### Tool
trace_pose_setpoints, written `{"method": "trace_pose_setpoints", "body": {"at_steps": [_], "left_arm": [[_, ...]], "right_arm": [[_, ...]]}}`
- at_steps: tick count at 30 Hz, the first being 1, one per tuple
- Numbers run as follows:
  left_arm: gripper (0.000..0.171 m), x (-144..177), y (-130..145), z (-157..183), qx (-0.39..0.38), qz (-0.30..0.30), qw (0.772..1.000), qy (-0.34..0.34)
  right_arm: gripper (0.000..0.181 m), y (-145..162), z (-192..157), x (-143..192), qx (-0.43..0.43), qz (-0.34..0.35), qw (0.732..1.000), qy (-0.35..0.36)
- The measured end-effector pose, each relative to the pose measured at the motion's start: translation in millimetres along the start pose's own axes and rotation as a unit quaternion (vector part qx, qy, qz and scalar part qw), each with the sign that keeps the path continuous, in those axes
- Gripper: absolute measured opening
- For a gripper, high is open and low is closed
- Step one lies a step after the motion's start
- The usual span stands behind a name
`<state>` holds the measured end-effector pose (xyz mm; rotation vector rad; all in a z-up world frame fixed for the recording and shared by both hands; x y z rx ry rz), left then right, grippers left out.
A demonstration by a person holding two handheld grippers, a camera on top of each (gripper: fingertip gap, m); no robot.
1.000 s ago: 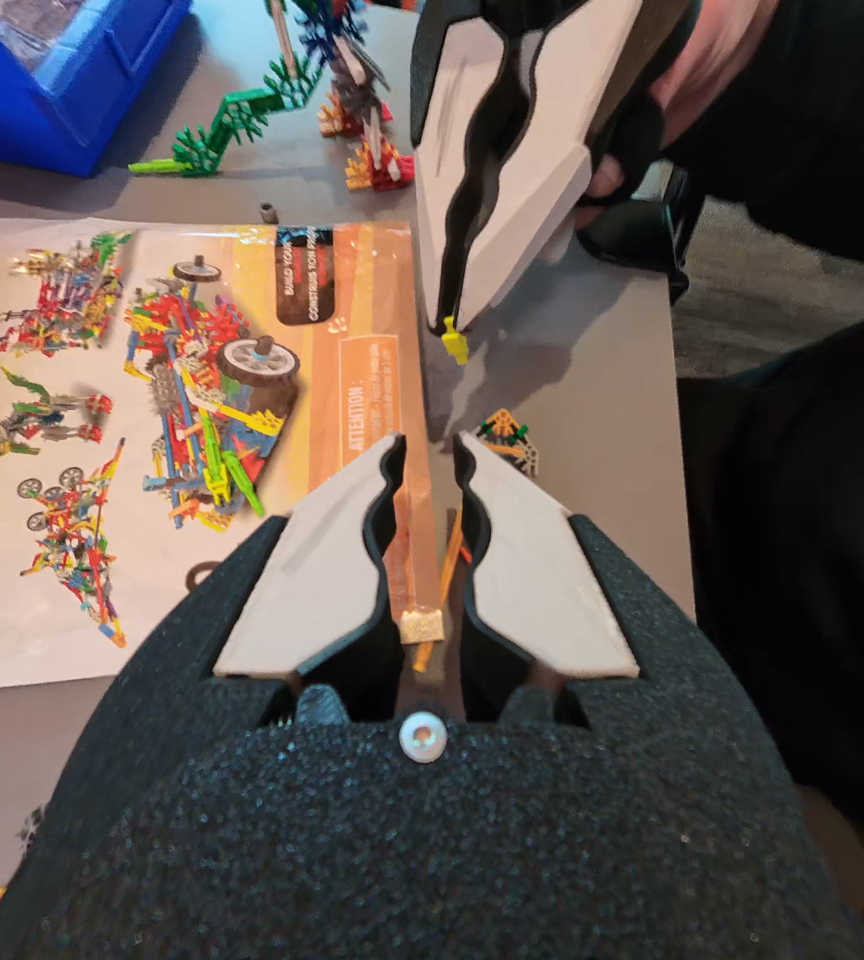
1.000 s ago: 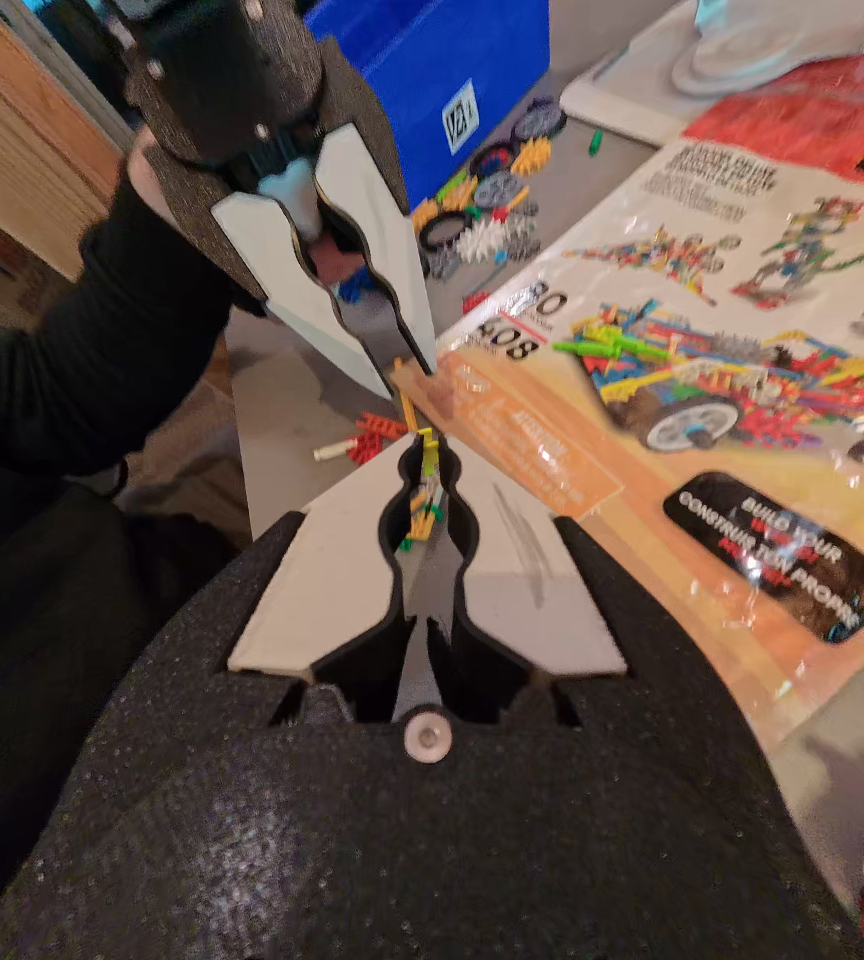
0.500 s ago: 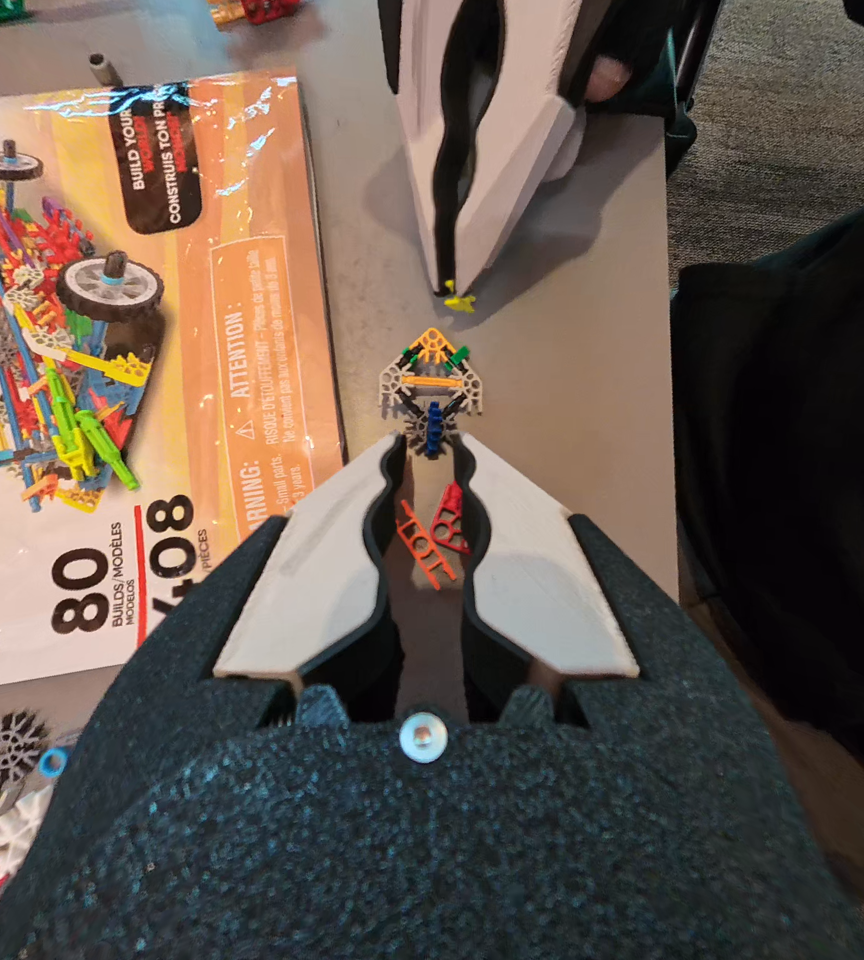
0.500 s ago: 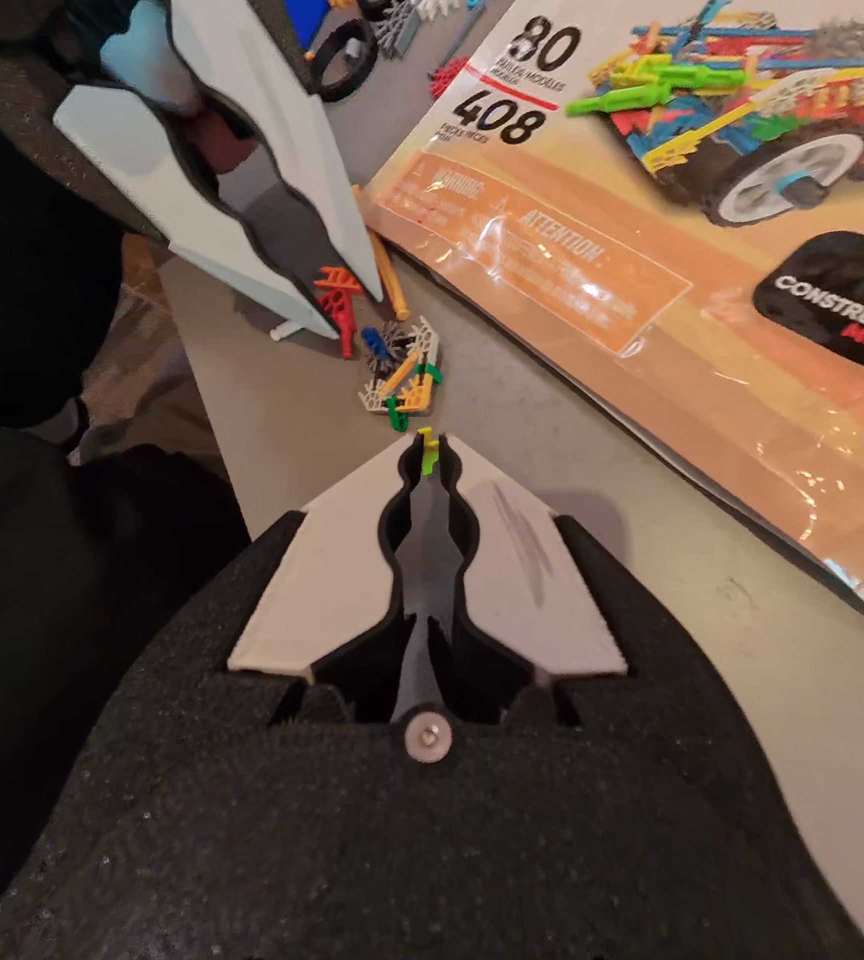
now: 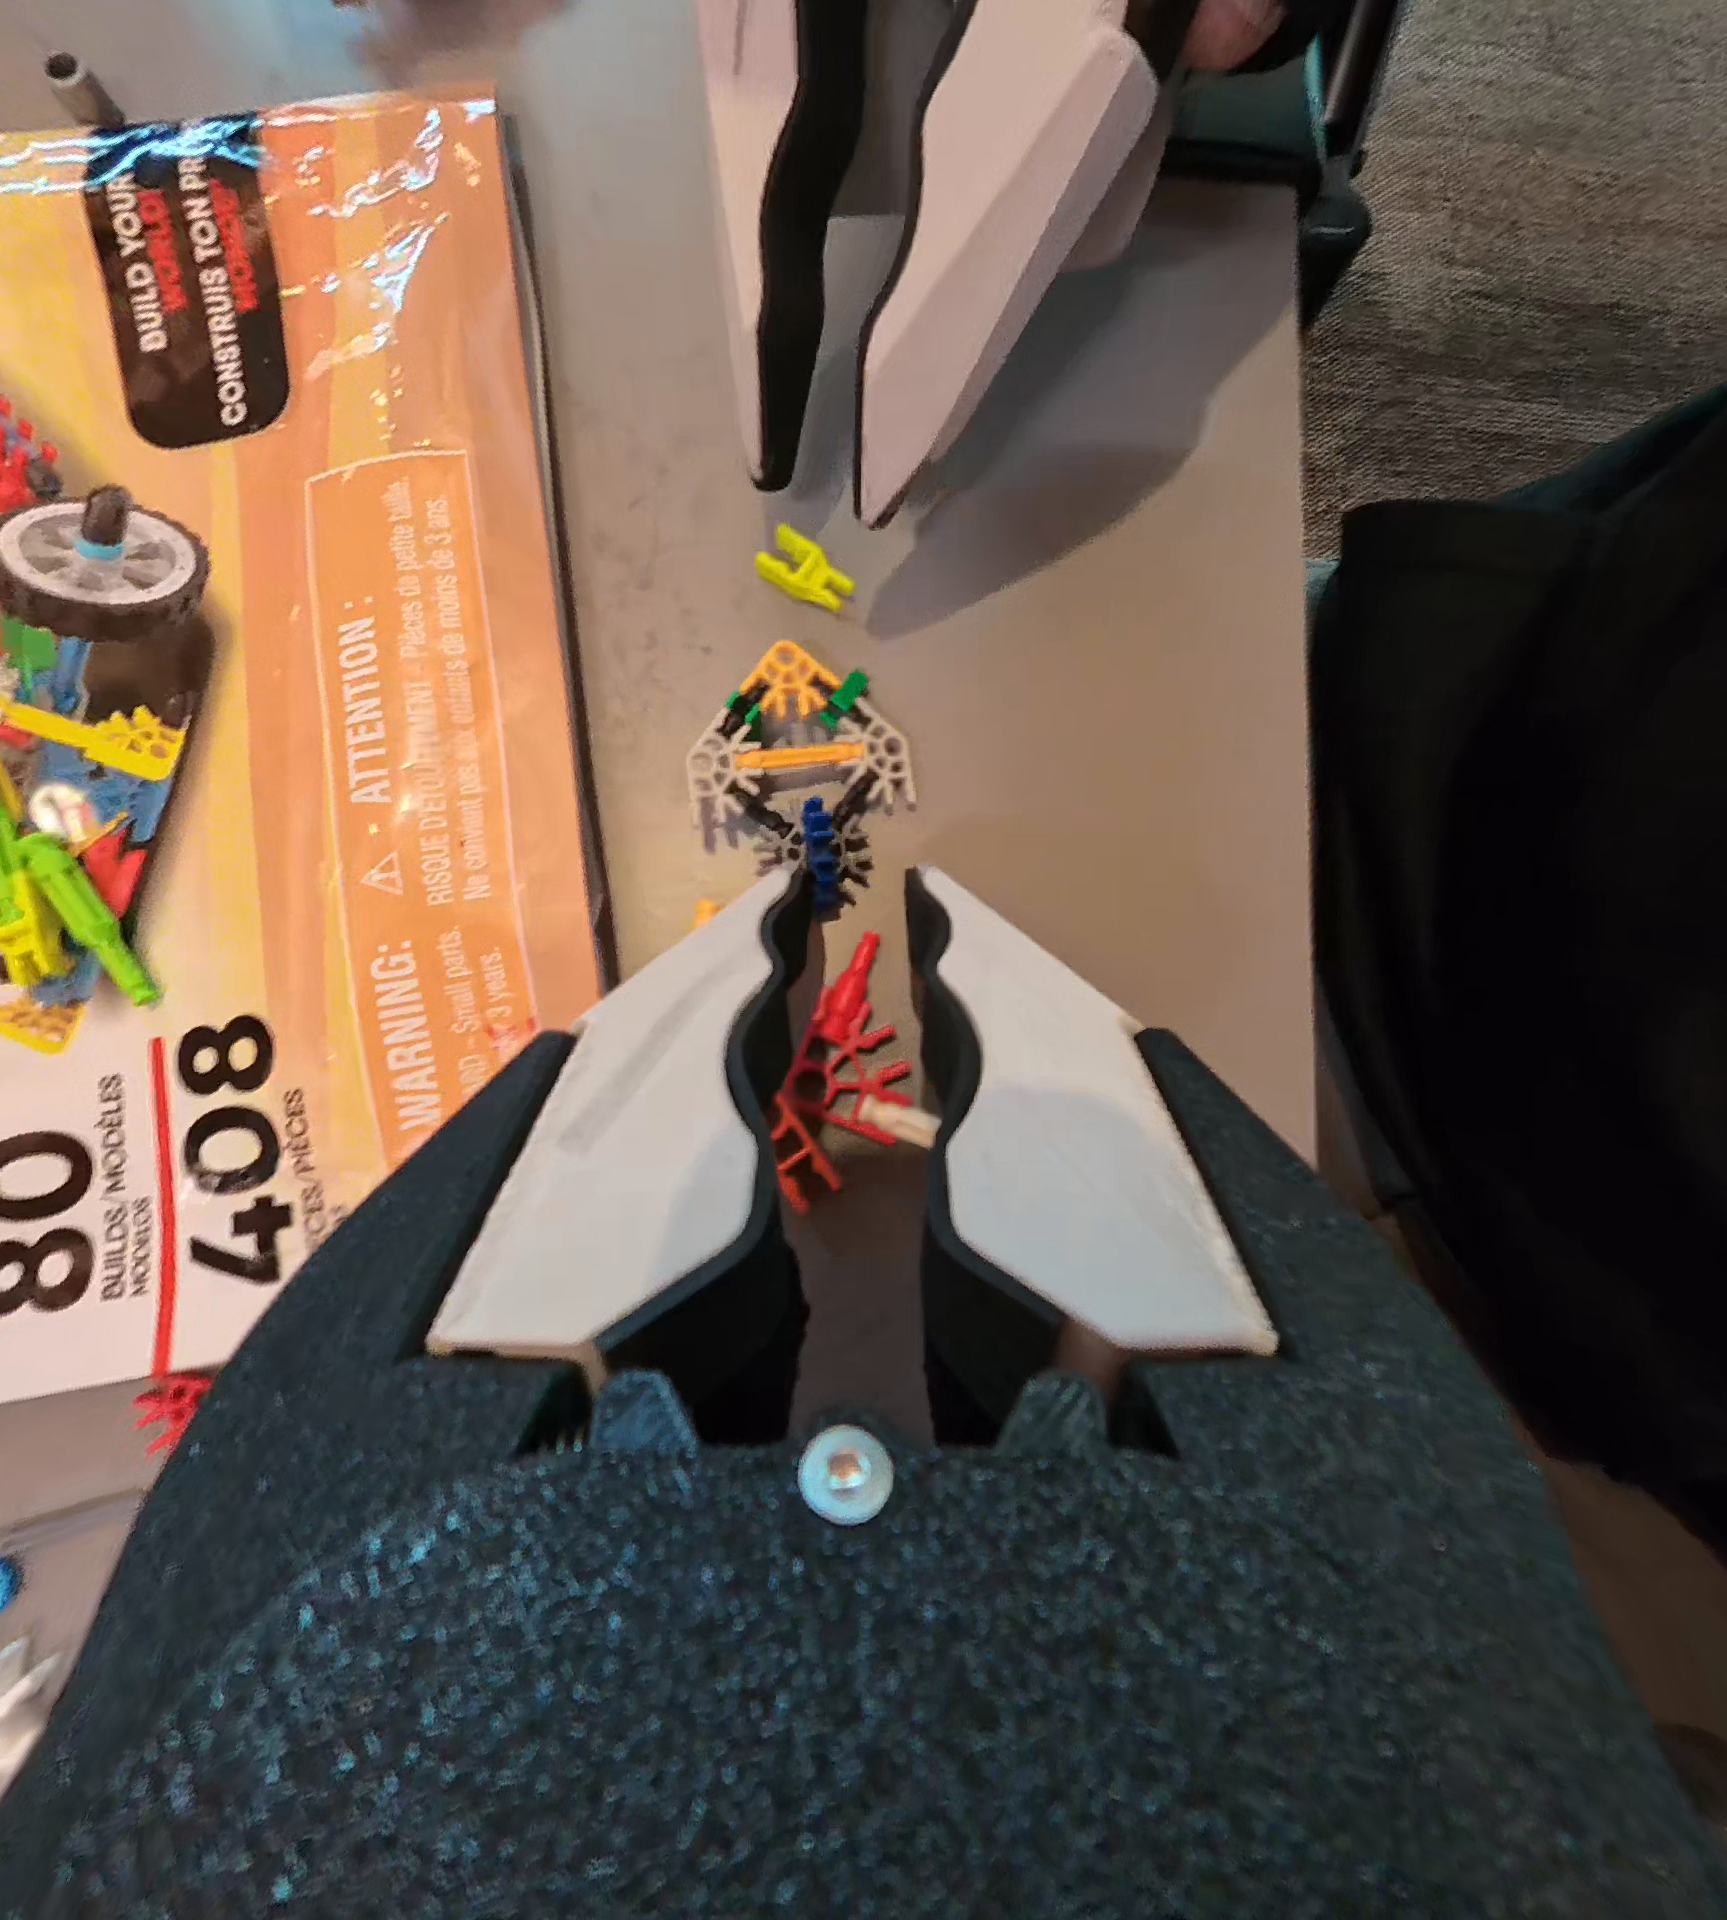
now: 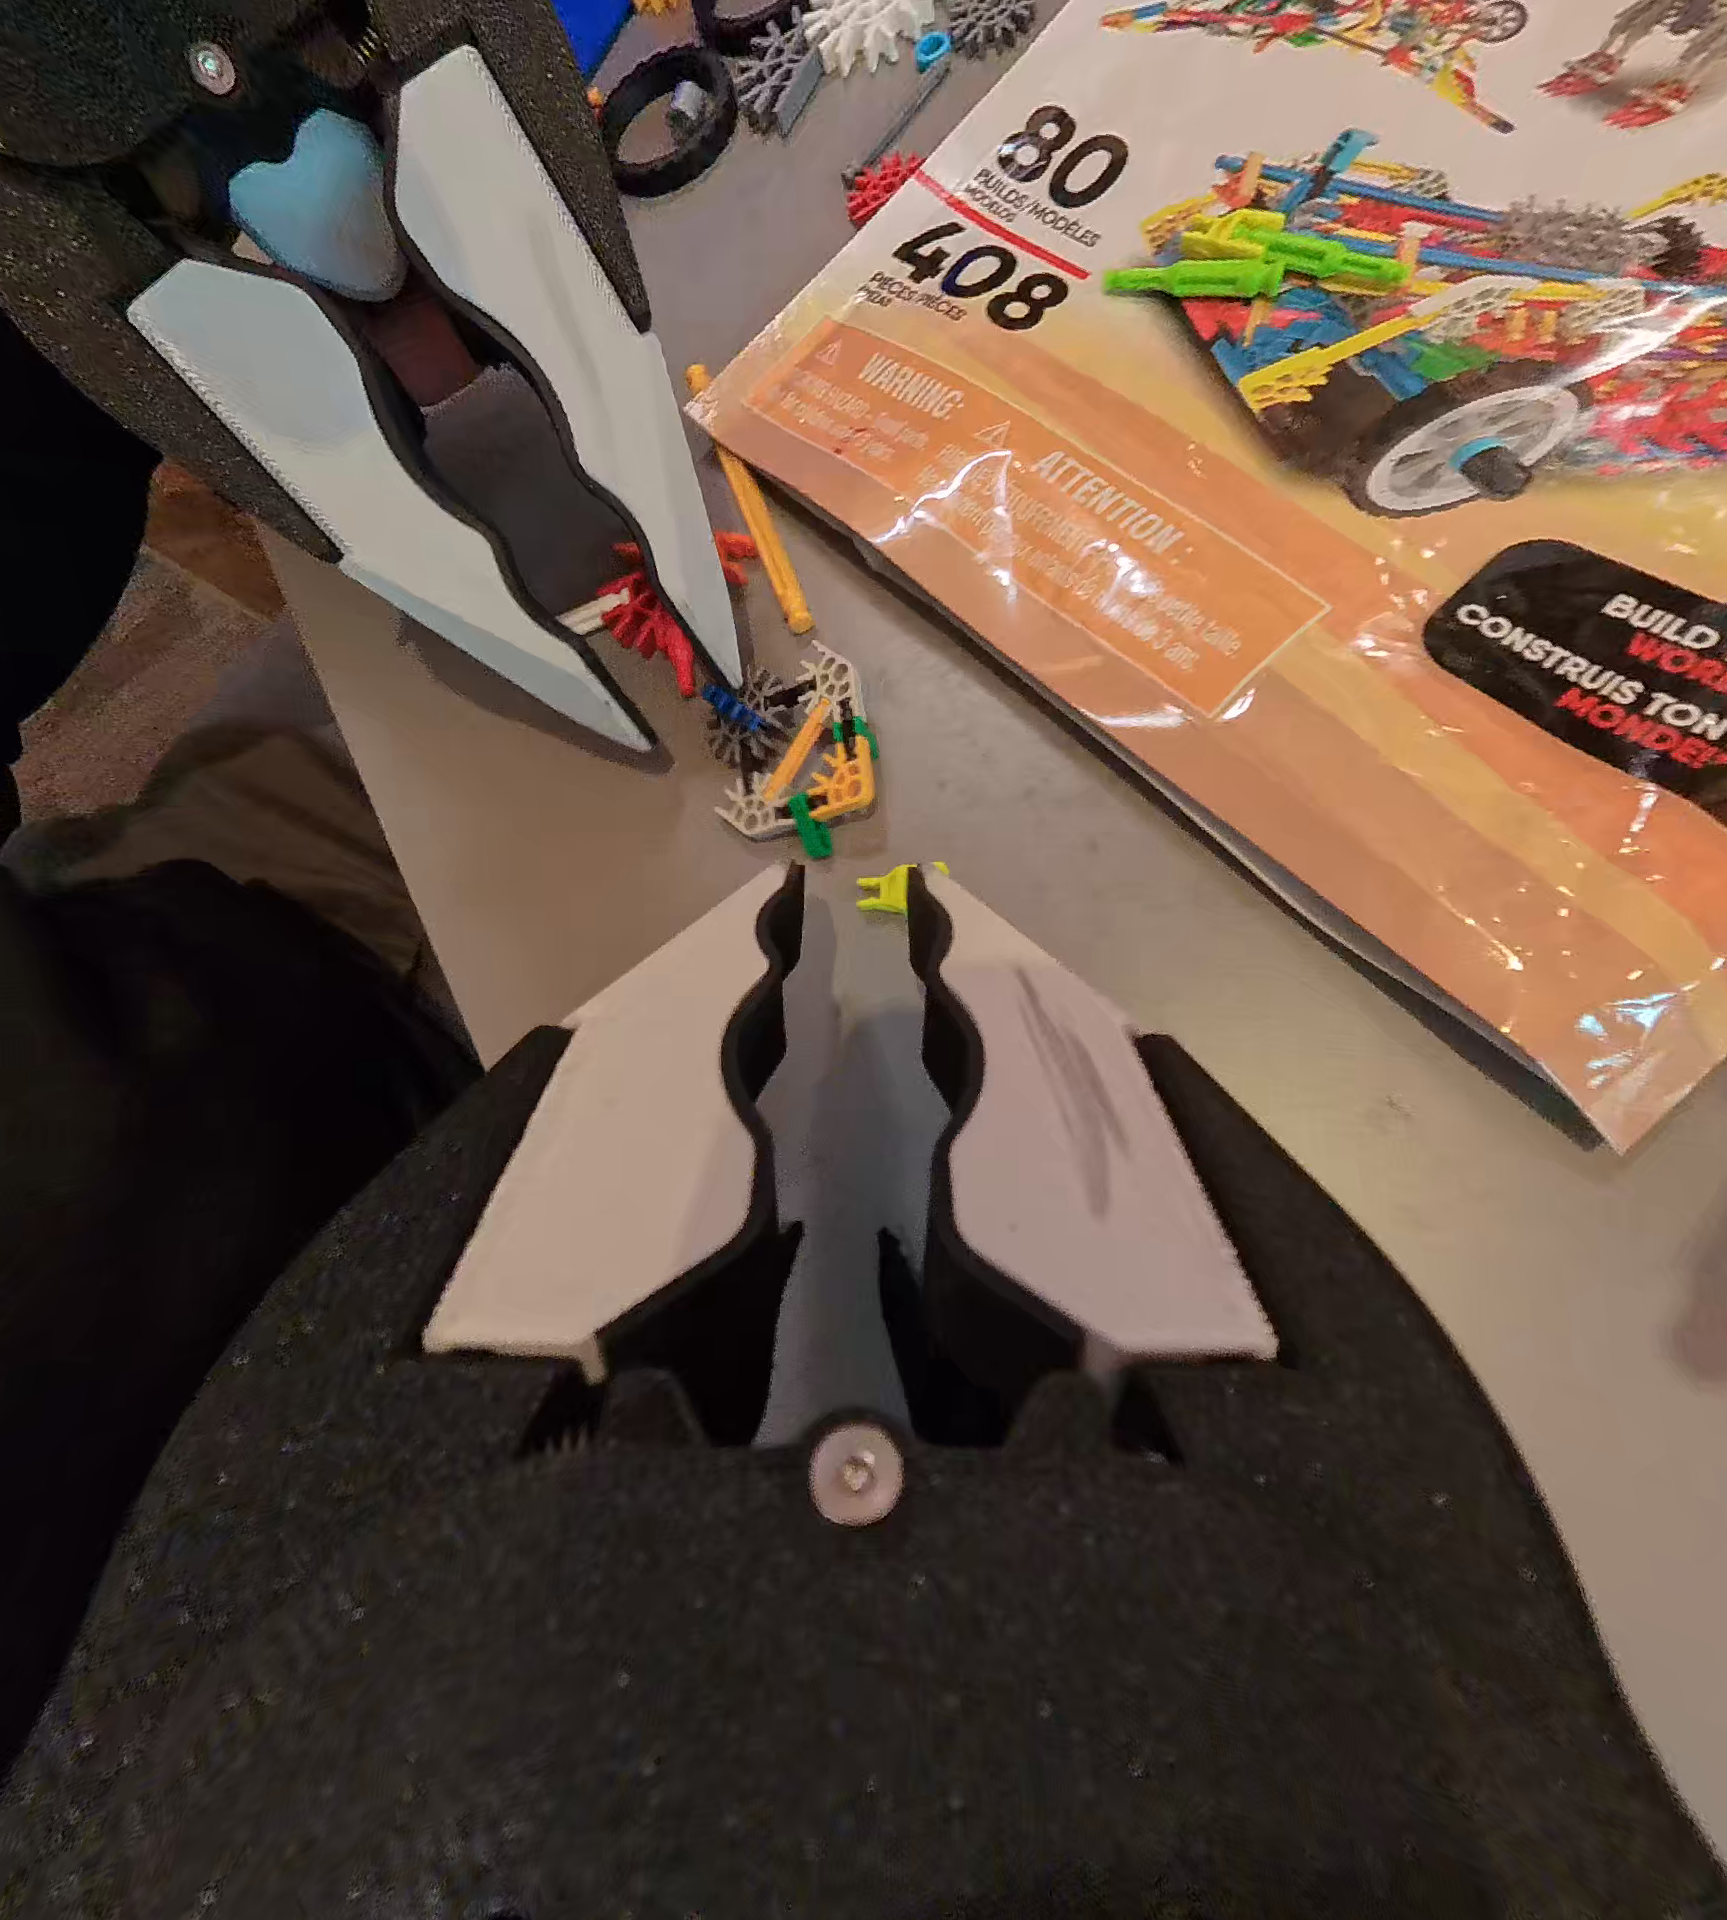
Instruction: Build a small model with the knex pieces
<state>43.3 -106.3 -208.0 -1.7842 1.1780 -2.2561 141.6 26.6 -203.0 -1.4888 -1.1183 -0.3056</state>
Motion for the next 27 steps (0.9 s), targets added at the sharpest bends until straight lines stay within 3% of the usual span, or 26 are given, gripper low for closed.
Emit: {"method": "trace_pose_setpoints", "body": {"at_steps": [5,8,13,22,27], "left_arm": [[0.018,6.0,-6.0,13.7,-0.007,0.038,0.999,0.027],[0.018,23.2,-0.7,6.9,0.010,0.069,0.998,0.006],[0.019,26.2,8.3,-6.4,0.023,0.045,0.998,-0.037],[0.021,-6.0,-2.3,-8.4,-0.020,-0.016,0.998,-0.060],[0.026,-9.8,-4.3,-0.7,-0.022,-0.015,0.997,-0.068]], "right_arm": [[0.017,1.6,-4.4,5.7,0.006,0.019,1.000,-0.010],[0.019,3.3,-7.7,9.5,0.018,0.024,0.999,-0.018],[0.019,4.3,-18.2,0.3,0.037,0.005,0.999,-0.028],[0.024,-0.3,-22.1,-19.9,0.056,-0.025,0.998,-0.006],[0.027,-7.5,-17.9,-24.0,0.073,-0.026,0.997,0.000]]}}
Point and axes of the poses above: each gripper's, where its closed fingertips meet, x back along the fingers, y out of its underside, z = x × y across the jaws, the point moved 8 cm from there along x, back along the fingers, and after that the axes turned 5 degrees about -z, right-handed, at the moved point
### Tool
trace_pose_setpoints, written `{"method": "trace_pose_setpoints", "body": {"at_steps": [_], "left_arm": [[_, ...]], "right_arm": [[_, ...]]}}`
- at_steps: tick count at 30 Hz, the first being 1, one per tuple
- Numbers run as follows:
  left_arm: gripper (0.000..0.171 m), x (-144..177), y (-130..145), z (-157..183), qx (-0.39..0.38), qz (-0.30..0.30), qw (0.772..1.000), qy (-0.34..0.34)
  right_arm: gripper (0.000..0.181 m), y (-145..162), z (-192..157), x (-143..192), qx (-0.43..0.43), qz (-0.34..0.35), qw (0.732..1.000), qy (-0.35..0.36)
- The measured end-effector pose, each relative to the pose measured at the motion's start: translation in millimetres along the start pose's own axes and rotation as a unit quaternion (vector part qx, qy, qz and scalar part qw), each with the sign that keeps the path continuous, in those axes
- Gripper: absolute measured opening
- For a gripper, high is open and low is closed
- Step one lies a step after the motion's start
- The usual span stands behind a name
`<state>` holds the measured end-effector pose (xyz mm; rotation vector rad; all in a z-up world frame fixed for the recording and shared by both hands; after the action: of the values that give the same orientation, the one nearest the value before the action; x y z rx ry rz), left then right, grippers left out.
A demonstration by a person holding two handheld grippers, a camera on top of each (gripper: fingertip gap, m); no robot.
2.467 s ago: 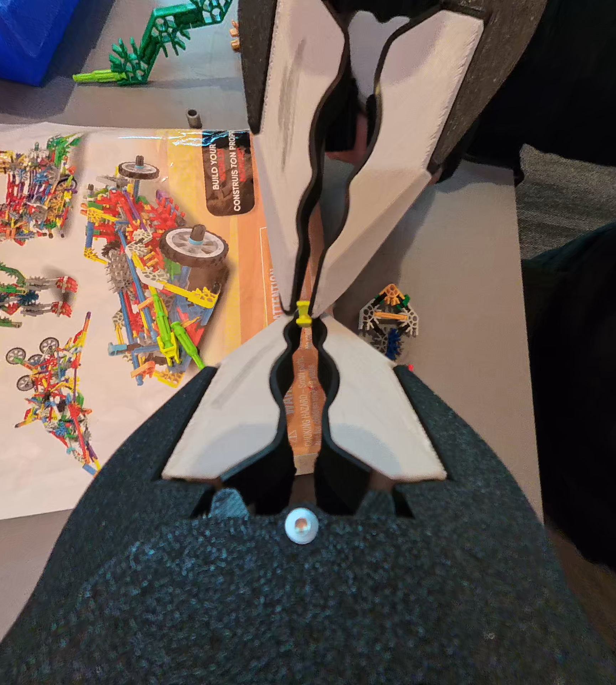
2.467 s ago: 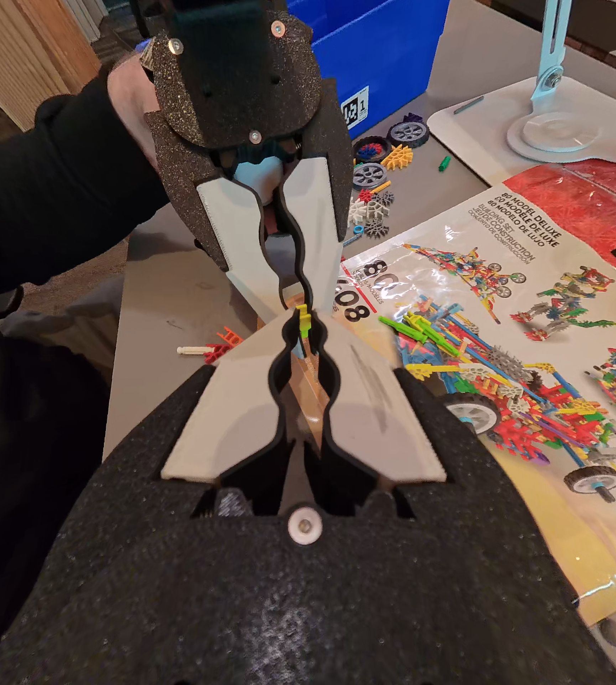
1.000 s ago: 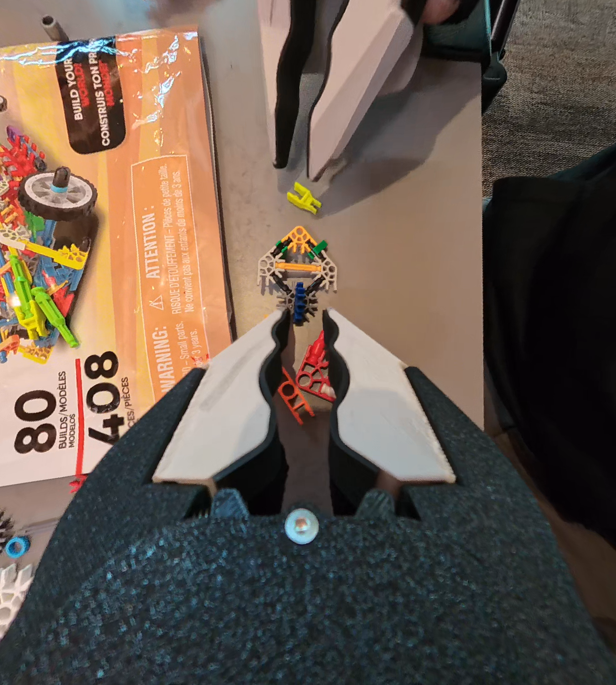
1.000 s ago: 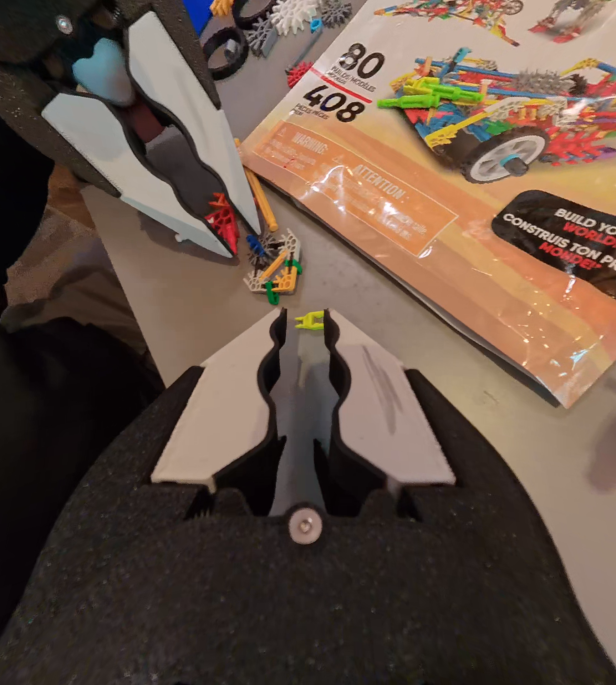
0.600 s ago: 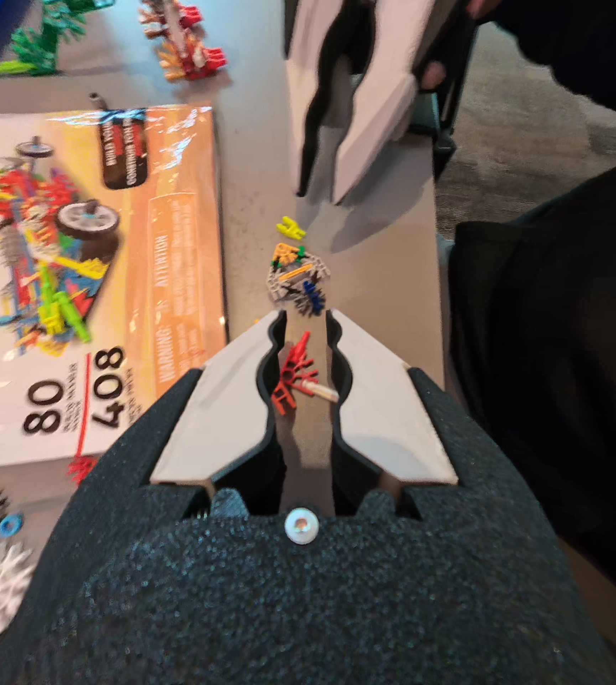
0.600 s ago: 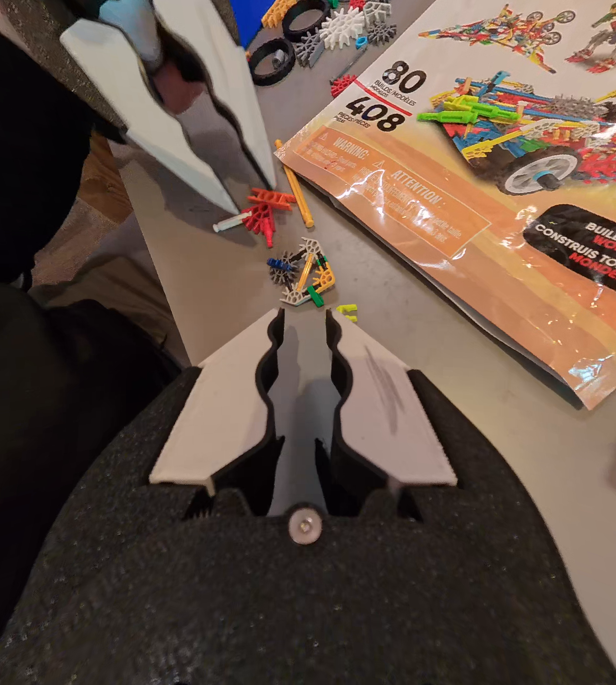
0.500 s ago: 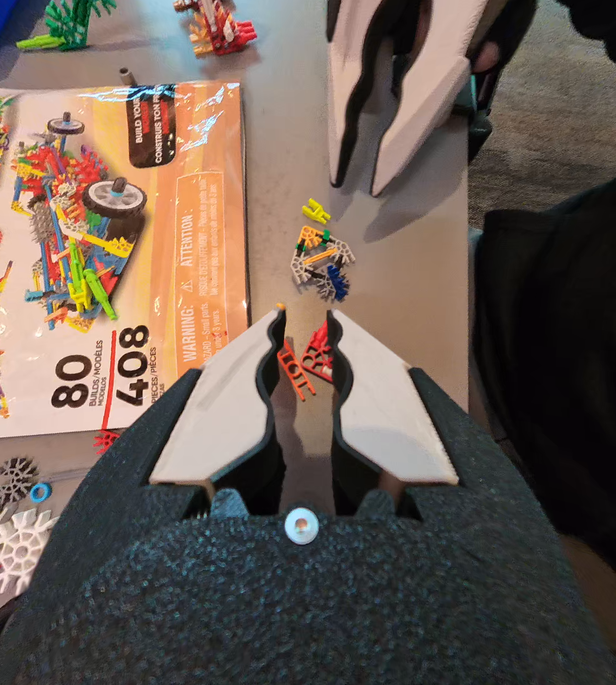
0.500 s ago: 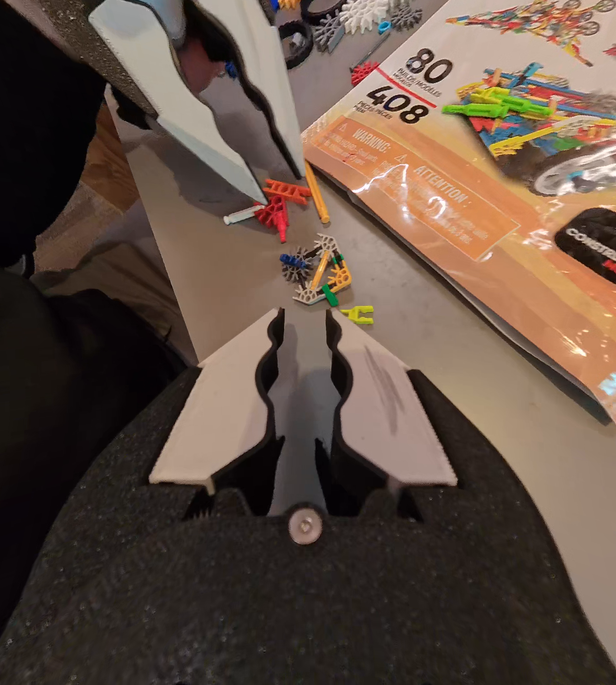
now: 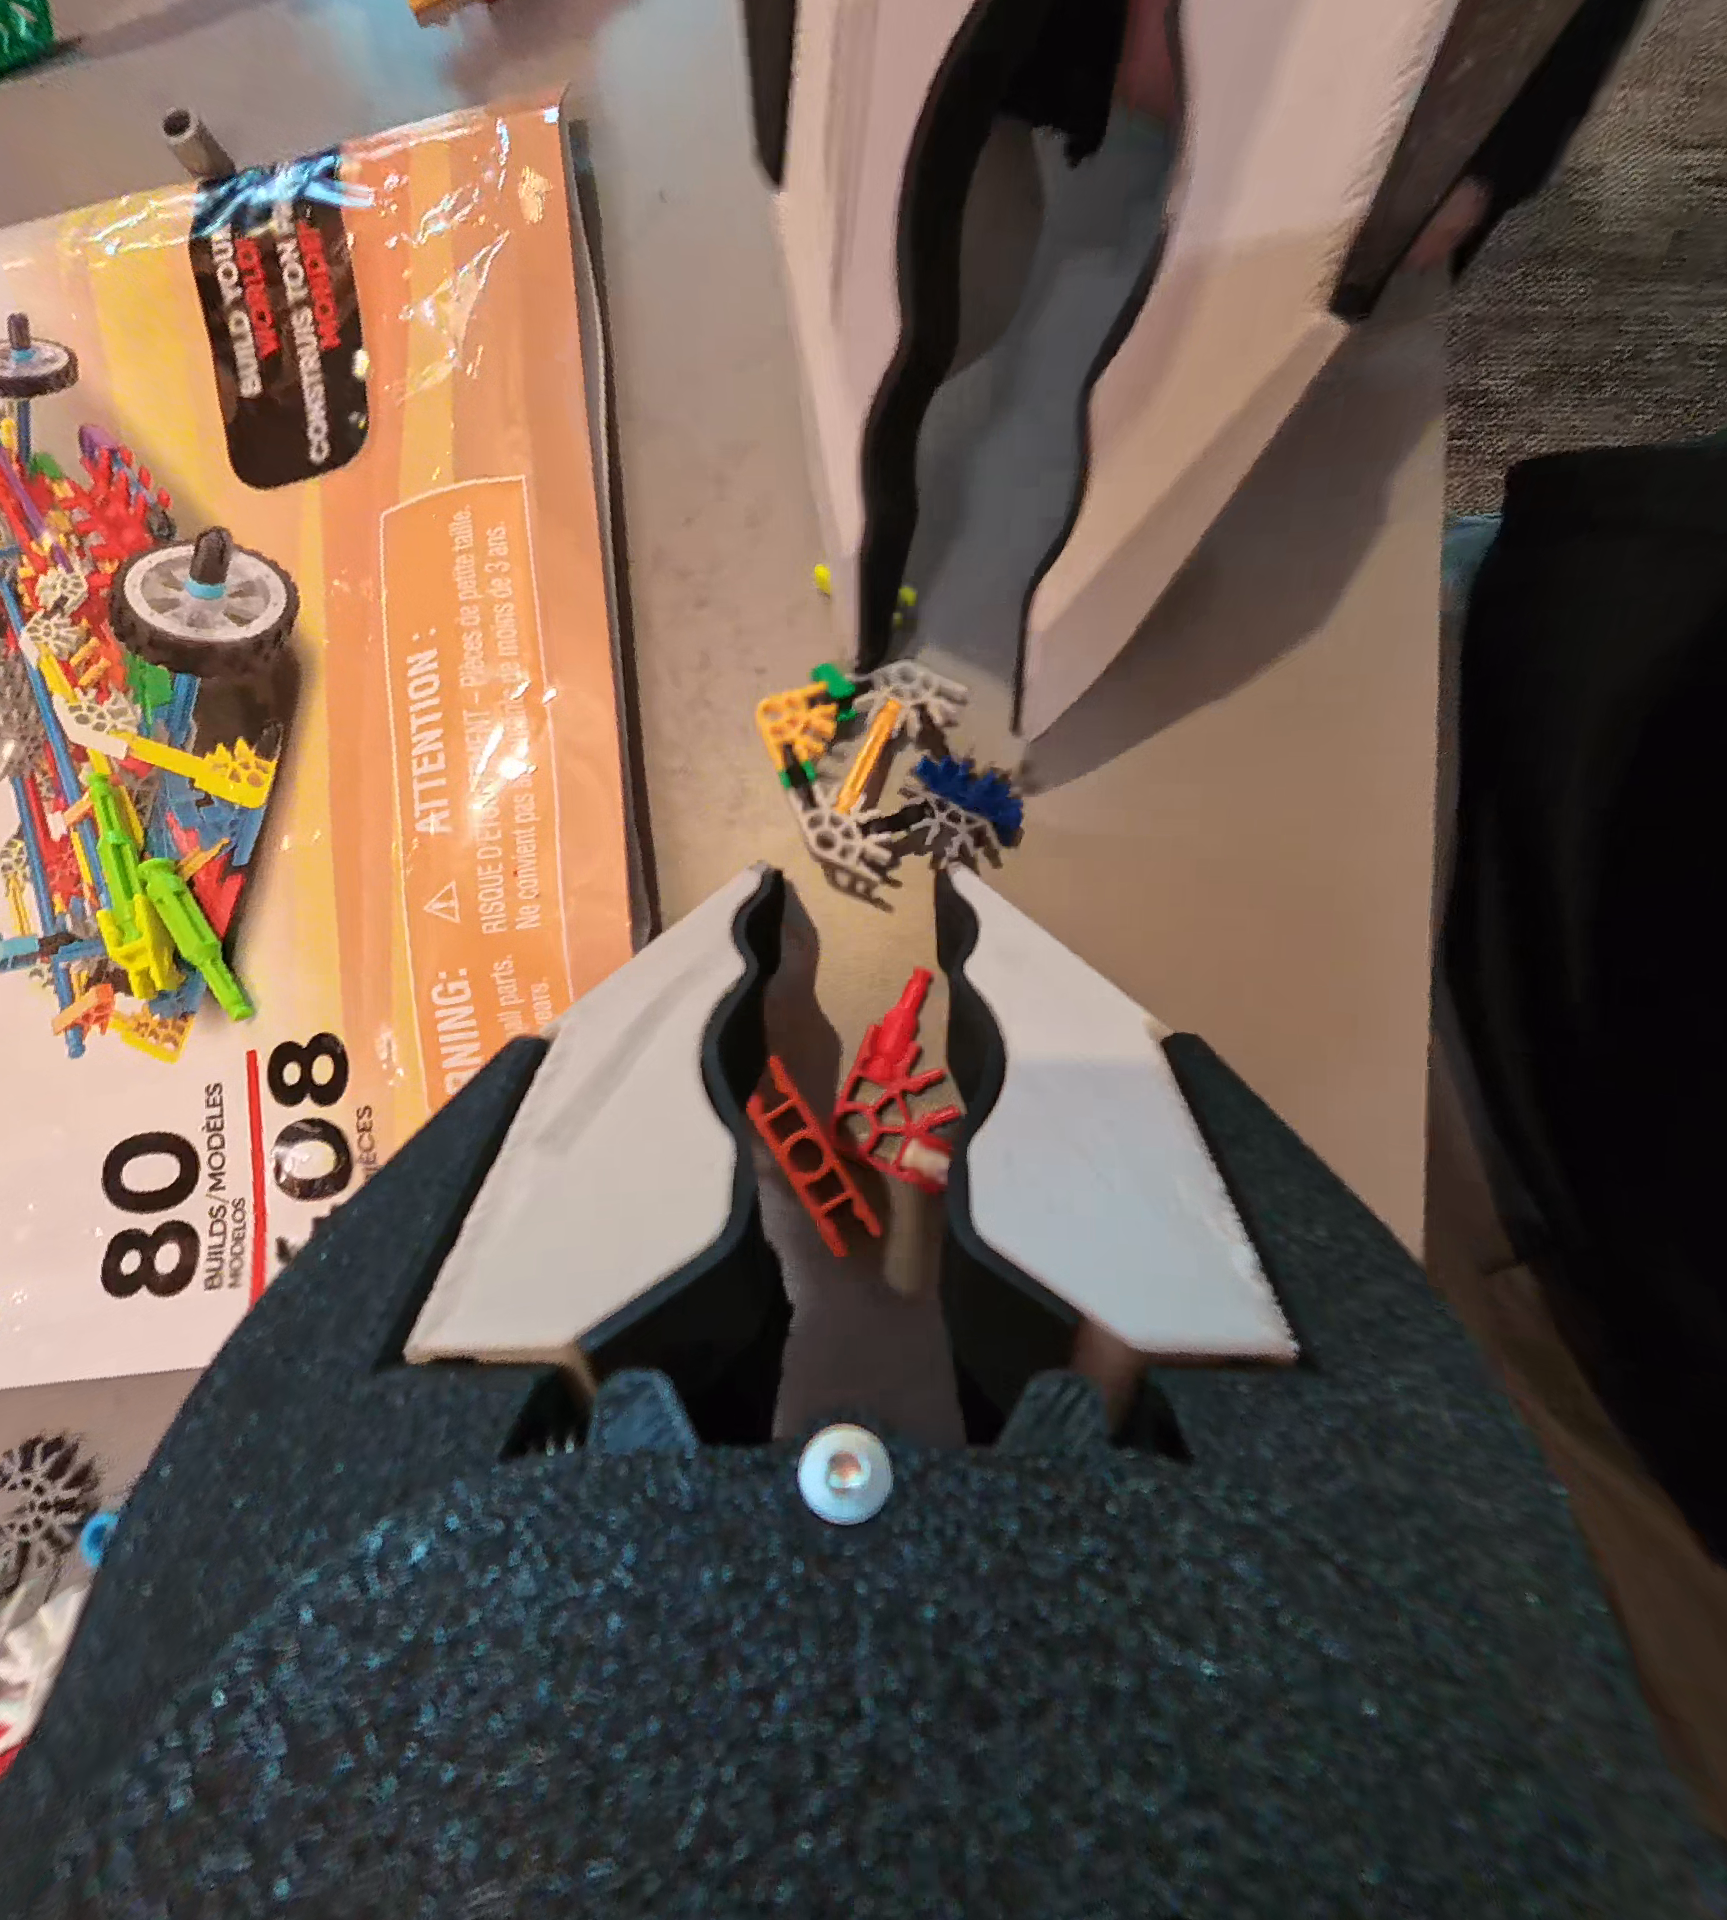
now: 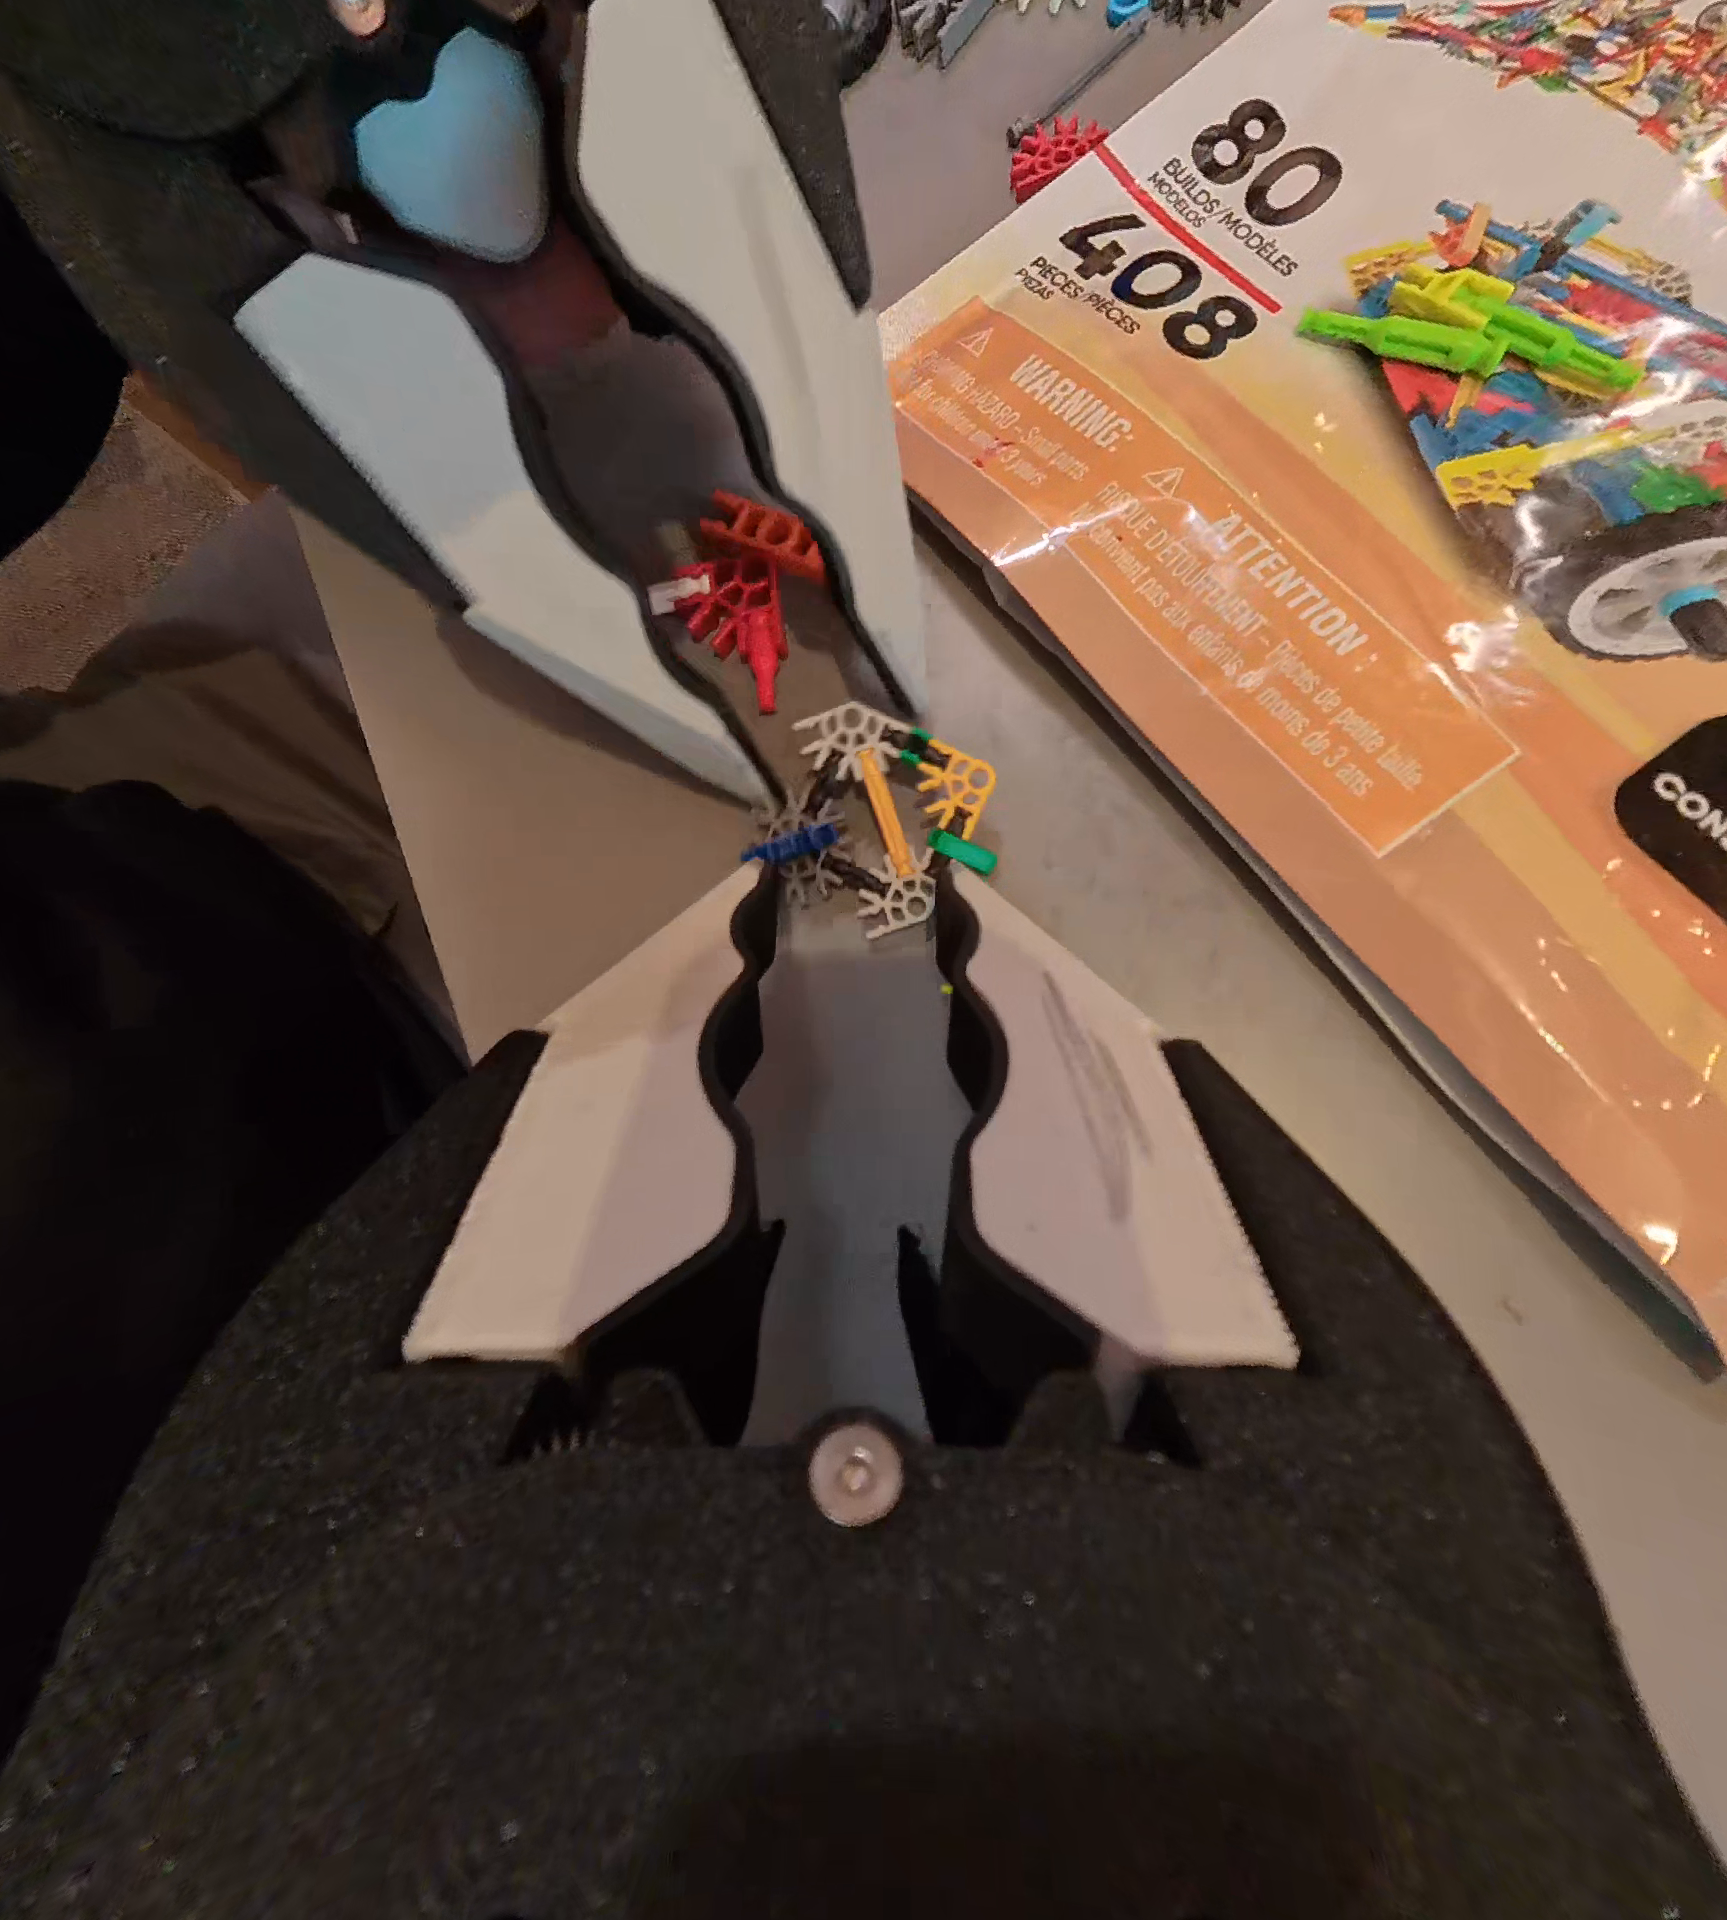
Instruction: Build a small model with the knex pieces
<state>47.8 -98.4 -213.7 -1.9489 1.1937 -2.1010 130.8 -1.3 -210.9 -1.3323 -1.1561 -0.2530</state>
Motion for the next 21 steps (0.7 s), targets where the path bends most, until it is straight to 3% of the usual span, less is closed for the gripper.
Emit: {"method": "trace_pose_setpoints", "body": {"at_steps": [7,12,21], "left_arm": [[0.037,6.2,0.0,4.4,0.020,0.013,0.999,-0.033],[0.034,18.3,7.3,-0.9,0.026,0.023,0.999,-0.034],[0.031,7.6,1.4,21.9,-0.011,0.012,1.000,-0.006]], "right_arm": [[0.028,-7.2,9.5,5.0,0.022,0.014,1.000,0.001],[0.027,5.2,17.0,20.5,0.013,0.000,1.000,0.020],[0.027,13.4,11.8,26.4,0.030,-0.013,0.998,0.045]]}}
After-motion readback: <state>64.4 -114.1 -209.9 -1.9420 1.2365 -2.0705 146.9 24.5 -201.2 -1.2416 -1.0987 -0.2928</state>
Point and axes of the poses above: each gripper's, where its closed fingertips meet, x back along the fingers, y out of its underside, z = x × y across the jaws, the point moved 8 cm from there along x, back along the fingers, and after that the axes turned 5 degrees about -z, right-handed, at the moved point
